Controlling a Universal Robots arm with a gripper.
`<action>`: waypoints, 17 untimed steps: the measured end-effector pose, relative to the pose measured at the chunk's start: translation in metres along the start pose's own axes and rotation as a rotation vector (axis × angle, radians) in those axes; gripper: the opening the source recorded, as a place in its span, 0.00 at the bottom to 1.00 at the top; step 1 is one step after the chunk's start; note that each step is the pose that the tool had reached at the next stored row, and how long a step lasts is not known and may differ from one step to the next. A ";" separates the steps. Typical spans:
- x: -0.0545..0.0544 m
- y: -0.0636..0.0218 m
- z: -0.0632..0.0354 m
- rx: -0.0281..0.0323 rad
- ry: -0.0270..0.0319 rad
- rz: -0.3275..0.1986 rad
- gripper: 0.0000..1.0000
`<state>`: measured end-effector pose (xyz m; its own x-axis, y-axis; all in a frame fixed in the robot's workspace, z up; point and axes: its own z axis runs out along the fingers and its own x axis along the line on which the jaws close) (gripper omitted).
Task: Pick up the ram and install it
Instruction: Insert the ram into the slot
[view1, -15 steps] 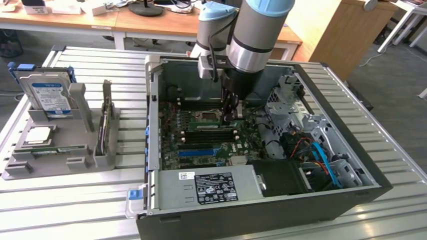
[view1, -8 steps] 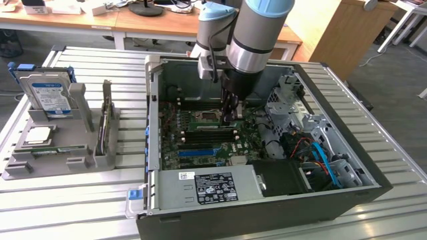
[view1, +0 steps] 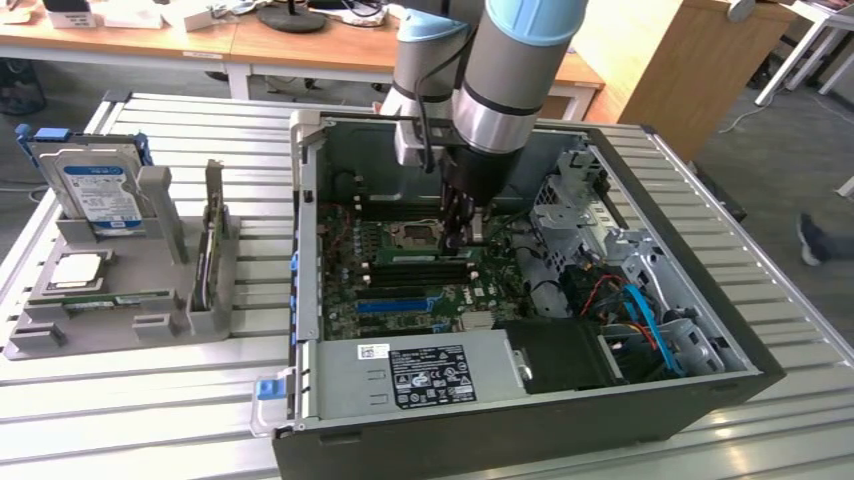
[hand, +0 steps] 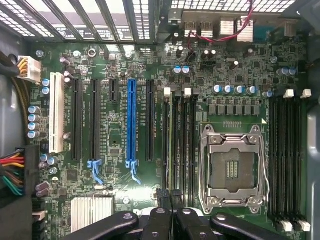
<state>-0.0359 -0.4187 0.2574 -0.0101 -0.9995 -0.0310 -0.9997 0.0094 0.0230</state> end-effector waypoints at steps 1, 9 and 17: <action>0.000 0.0000 0.0009 0.0000 0.0000 0.000 0.12; 0.000 -0.0001 0.0053 -0.0001 0.0003 0.000 0.12; 0.000 -0.0002 0.0086 -0.0001 0.0009 0.000 0.12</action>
<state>-0.0359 -0.4187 0.2488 -0.0101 -0.9995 -0.0301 -0.9997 0.0094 0.0231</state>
